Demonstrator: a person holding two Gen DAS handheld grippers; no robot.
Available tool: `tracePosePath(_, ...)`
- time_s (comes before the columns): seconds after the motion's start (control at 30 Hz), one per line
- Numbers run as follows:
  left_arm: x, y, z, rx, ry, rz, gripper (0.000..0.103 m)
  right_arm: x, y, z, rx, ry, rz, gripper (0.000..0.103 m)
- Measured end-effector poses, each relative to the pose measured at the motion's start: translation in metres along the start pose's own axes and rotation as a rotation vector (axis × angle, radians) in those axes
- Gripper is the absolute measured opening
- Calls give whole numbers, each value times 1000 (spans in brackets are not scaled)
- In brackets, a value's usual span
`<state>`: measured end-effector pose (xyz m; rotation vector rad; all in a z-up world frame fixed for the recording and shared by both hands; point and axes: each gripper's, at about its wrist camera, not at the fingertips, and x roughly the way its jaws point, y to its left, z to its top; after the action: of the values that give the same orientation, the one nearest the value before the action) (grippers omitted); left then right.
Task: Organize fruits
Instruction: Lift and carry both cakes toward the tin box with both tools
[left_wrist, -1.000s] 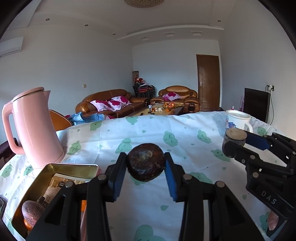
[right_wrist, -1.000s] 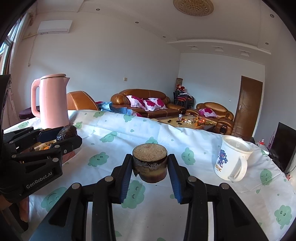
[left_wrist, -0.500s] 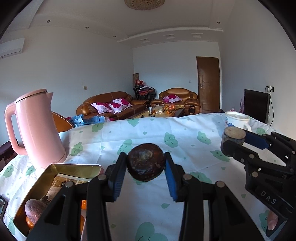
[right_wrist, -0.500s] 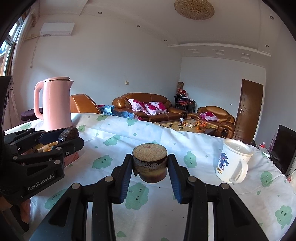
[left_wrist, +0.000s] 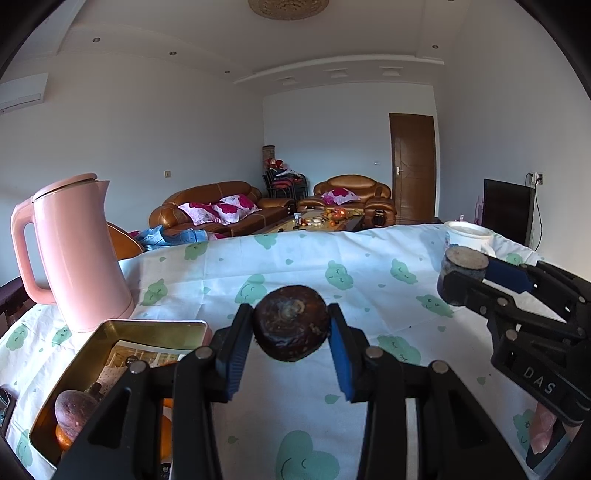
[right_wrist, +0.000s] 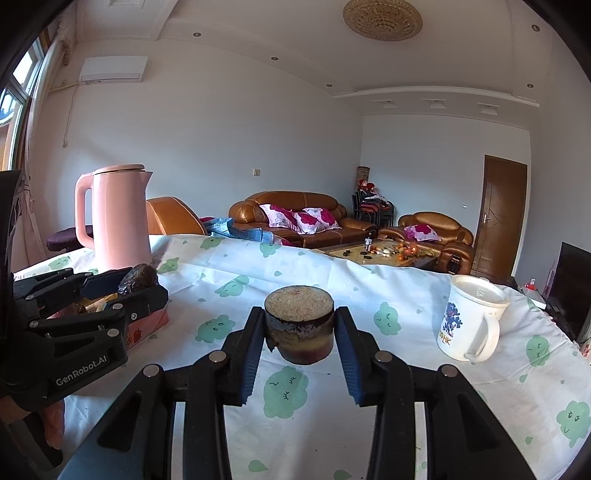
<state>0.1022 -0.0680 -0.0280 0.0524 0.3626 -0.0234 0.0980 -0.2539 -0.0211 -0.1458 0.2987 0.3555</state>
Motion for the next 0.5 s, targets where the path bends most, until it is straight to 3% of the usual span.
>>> tracePosePath(0.5,-18,13,-7,-2,-3,-11,42,-6,25,1,-6,14,59,40)
